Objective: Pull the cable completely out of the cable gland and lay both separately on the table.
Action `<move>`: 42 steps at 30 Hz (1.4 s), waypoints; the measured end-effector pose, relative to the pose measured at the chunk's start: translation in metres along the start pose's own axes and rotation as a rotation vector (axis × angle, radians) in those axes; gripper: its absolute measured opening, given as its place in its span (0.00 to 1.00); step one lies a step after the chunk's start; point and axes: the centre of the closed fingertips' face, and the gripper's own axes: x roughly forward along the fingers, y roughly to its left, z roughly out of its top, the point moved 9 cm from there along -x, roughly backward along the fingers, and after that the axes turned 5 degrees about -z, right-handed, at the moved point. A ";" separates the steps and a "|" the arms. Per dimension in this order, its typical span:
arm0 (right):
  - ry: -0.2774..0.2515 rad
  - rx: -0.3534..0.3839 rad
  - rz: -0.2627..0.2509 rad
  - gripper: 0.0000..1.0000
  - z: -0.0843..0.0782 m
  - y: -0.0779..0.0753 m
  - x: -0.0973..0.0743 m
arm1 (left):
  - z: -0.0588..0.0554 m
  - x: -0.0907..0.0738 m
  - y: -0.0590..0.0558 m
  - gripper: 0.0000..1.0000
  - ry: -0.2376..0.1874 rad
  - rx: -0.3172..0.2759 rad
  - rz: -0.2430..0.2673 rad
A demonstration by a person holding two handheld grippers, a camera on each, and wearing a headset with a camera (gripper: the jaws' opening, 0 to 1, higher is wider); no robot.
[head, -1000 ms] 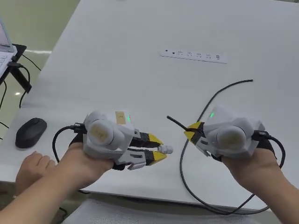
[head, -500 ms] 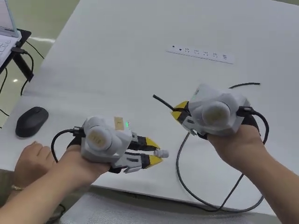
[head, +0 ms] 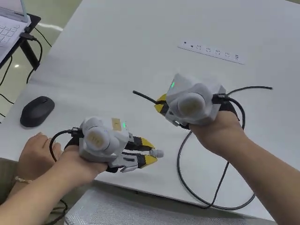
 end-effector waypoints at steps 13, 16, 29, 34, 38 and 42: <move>-0.003 0.008 0.083 0.00 0.023 0.007 0.052 | -0.022 0.000 0.015 0.16 0.009 0.007 0.039; 0.002 -0.017 0.103 0.00 0.027 0.012 0.065 | -0.027 0.001 0.021 0.16 0.001 -0.009 0.058; 0.053 -0.056 0.223 0.00 0.009 0.030 0.118 | -0.053 0.019 0.042 0.16 0.011 -0.065 0.118; 0.103 -0.086 0.269 0.00 0.006 0.039 0.130 | -0.068 0.025 0.044 0.16 0.040 -0.094 0.122; 0.120 -0.138 0.294 0.00 0.002 0.047 0.136 | -0.074 0.026 0.044 0.16 0.047 -0.102 0.133; 0.129 -0.160 0.295 0.00 0.000 0.049 0.138 | -0.077 0.025 0.043 0.16 0.060 -0.098 0.150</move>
